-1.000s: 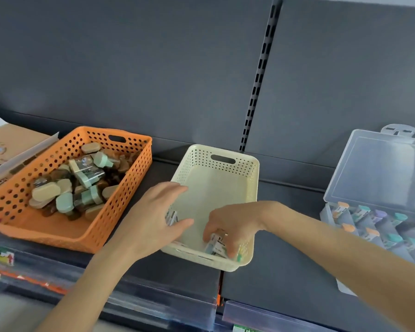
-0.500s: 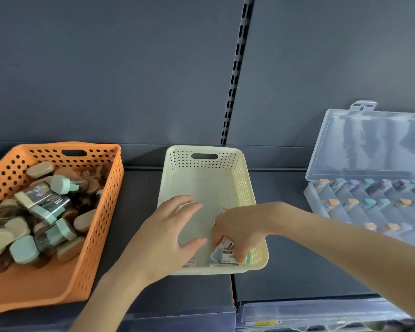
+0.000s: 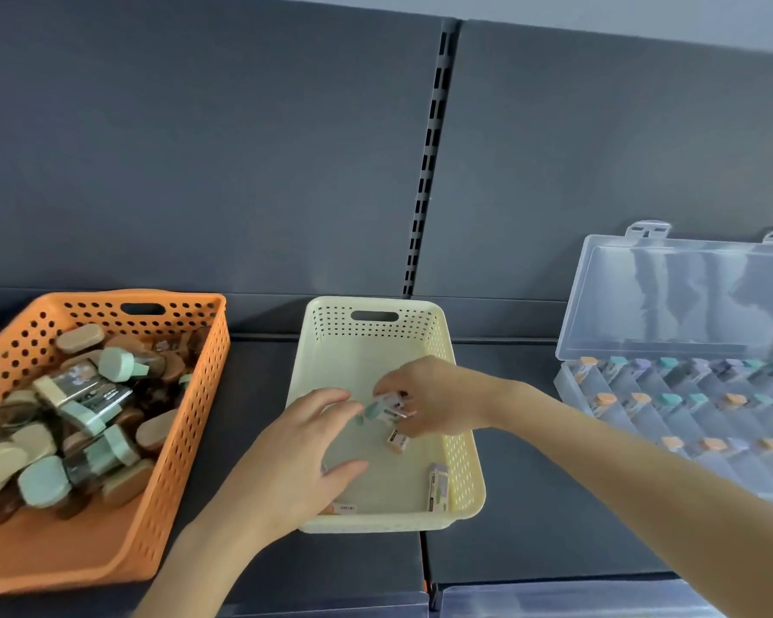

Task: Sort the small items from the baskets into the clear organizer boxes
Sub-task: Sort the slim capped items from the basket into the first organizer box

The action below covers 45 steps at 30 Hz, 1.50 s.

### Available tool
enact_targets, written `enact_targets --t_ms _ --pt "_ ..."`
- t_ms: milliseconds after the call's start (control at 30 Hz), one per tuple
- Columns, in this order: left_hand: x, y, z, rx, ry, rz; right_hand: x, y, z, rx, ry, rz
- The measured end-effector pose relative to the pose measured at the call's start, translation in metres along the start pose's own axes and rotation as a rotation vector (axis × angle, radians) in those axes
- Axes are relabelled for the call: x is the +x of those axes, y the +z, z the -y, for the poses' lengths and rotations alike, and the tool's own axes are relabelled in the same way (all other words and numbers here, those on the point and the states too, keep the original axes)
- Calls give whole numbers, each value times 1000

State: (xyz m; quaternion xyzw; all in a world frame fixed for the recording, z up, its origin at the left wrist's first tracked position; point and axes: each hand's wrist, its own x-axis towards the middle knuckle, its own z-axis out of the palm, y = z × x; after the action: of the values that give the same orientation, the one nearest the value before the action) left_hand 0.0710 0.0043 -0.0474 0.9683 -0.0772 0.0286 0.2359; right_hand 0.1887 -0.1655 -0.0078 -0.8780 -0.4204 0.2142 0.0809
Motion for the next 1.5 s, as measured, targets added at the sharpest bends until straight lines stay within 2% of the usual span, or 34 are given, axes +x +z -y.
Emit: enact_targets --t_ms 233,333,467,567,667,767,933,1000,1067,1133,1267,1400,1500 --pt "9 -2 -8 -1 8 -3 -7 -5 -17 739 199 -414" --pt "21 -5 -19 -5 11 12 -17 -5 -19 1051 225 -530" --pt "53 10 -34 240 27 63 -35 1 -16 1368 165 -711" --pt "77 27 -37 308 10 181 -39 11 -14 1382 230 -849" --pt "91 36 -35 310 -18 301 -40 20 -14 1343 293 -848" --pt "97 44 -34 264 -48 339 -45 25 -17 1354 320 -857" --pt "90 43 -43 5 -150 459 -49 28 -20 1358 330 -869" --pt "84 42 -55 92 -149 505 -49 28 -21 1366 329 -874" --pt "78 46 -62 274 -123 477 -48 28 -20 1368 328 -876" --pt "73 52 -62 341 -110 440 -46 28 -19 1372 318 -870" --pt "77 47 -53 248 -189 456 -45 28 -19 1384 315 -858" --pt "84 38 -41 164 -277 329 -46 30 -22 1394 333 -850" --pt "84 40 -38 190 -262 321 -46 31 -22 1397 327 -837"
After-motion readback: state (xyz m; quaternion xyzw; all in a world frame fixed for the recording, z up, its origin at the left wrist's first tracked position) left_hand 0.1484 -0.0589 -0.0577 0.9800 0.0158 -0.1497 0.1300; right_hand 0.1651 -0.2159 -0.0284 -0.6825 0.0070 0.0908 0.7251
